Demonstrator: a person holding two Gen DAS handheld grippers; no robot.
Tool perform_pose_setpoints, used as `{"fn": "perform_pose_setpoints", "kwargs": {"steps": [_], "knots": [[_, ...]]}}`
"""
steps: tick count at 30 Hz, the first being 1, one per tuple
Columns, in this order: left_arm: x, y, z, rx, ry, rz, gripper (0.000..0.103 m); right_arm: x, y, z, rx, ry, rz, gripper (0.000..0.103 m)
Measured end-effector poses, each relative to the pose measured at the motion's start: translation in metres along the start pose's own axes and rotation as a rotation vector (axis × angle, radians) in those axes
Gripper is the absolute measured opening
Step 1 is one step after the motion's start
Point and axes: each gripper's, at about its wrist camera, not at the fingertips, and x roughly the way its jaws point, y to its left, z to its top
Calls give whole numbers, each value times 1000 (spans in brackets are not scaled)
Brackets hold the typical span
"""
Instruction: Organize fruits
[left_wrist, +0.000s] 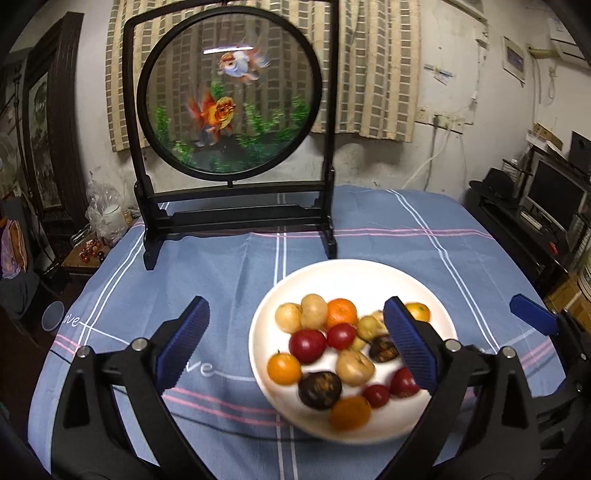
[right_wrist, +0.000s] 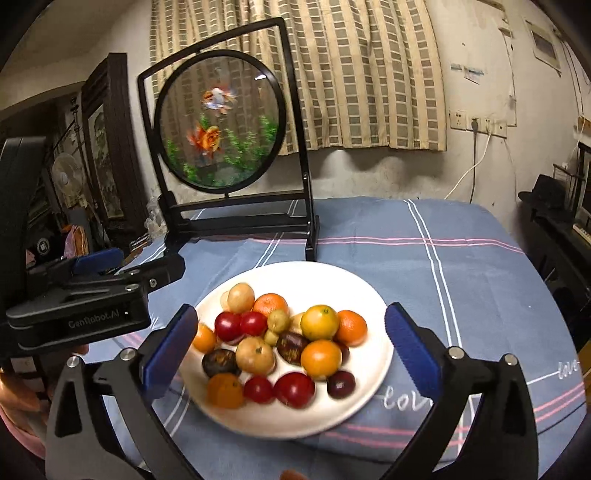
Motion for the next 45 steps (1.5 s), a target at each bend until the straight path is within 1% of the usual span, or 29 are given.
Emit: {"fn": "perform_pose_setpoints", "kwargs": {"steps": [3,5,8,13,16,19,21,24,27,32,38,45], "knots": [[-18,-5,-7,27,-11,3,99,-13,1,-10,-20,28,9,102],[-29,-7,-16,40,-12,6,100,-23,0,-21,-29,27,-9,102],[-42,-4,-43,34,-2,-6,100,-36,-2,-40,-42,41,-18,102],[-54,-3,-82,55,62,-28,100,-51,-7,-71,-40,90,6,102],[-61,-5,-103,73,55,-27,100,-58,-10,-88,-43,118,23,102],[-61,-8,-118,83,66,-43,100,-65,-6,-97,-69,118,7,102],[-61,-11,-121,87,83,-49,100,-69,-2,-101,-90,107,-16,102],[-63,-15,-125,103,71,-36,100,-71,0,-104,-107,112,-10,102],[-67,-15,-128,108,60,-37,100,-72,2,-106,-124,105,-24,102],[-68,-13,-129,101,49,-27,100,-71,2,-107,-127,114,-17,102],[-66,-7,-128,79,54,-17,100,-71,4,-108,-140,120,-22,102],[-65,-8,-129,82,64,-18,100,-69,4,-109,-138,130,-33,102]]}}
